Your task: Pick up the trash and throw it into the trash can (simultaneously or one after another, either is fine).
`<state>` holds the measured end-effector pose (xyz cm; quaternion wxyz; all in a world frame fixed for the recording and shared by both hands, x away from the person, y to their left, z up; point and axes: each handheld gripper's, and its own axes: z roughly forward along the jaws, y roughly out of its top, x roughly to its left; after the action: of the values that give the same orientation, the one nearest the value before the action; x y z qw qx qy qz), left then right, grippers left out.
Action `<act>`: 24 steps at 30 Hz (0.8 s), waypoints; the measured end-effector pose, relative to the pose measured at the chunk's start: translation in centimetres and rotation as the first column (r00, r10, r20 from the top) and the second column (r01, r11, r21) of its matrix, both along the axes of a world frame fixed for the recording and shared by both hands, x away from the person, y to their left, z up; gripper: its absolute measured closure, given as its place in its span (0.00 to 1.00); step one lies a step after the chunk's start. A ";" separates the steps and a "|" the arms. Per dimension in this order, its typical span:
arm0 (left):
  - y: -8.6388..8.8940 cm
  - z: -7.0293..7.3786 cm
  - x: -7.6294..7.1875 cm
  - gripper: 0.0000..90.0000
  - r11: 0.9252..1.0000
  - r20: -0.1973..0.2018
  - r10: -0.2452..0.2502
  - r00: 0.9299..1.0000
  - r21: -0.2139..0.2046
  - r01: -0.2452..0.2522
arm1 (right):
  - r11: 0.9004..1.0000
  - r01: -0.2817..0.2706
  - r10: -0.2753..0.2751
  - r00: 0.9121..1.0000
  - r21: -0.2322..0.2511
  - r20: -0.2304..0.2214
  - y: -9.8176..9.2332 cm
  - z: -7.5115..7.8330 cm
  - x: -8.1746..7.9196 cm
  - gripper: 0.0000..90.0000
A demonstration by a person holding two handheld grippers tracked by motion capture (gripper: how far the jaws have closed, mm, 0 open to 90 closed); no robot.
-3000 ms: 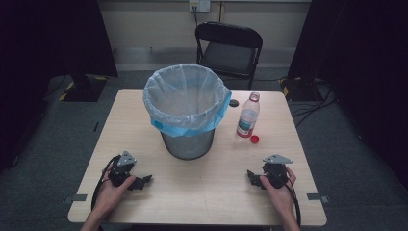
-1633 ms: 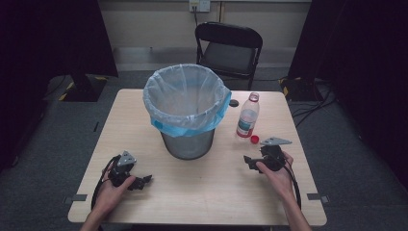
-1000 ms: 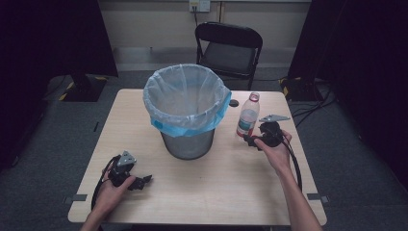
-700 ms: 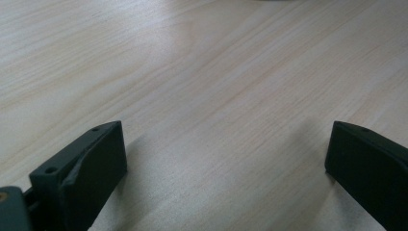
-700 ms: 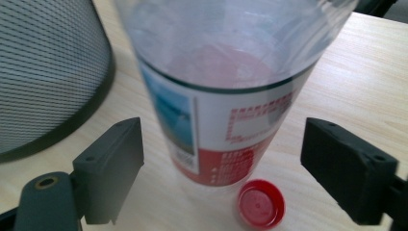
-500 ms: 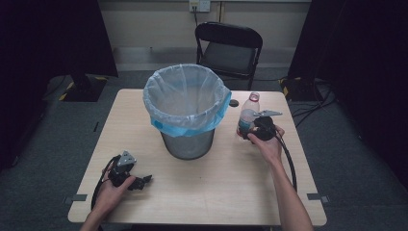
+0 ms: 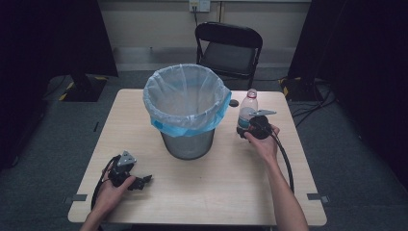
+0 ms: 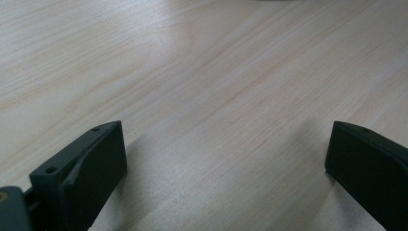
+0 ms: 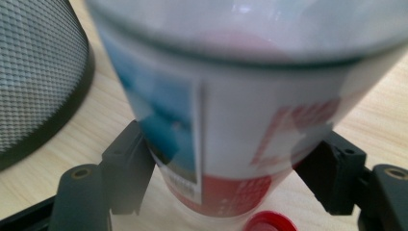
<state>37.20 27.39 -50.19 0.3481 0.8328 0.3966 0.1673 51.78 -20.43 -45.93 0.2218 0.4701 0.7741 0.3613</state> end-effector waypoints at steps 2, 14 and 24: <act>0.0 0.0 0.0 0.00 1.000 0.000 0.000 1.000 0.000 0.000 | 1.000 -0.002 0.002 1.000 0.007 -0.011 0.0 0.1 0.0 0.31; 0.0 0.0 0.0 0.00 1.000 -0.001 0.000 1.000 0.001 0.000 | 0.998 -0.010 0.010 1.000 0.065 0.004 -0.1 1.3 -1.3 0.31; 0.0 0.0 0.0 0.00 1.000 0.000 0.001 1.000 0.000 -0.001 | 0.991 -0.020 0.016 0.999 0.130 0.034 -0.4 3.1 -3.4 0.32</act>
<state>37.20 27.39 -50.19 0.3480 0.8326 0.3971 0.1672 48.42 -20.80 -42.85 0.1999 0.4708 0.7492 0.4209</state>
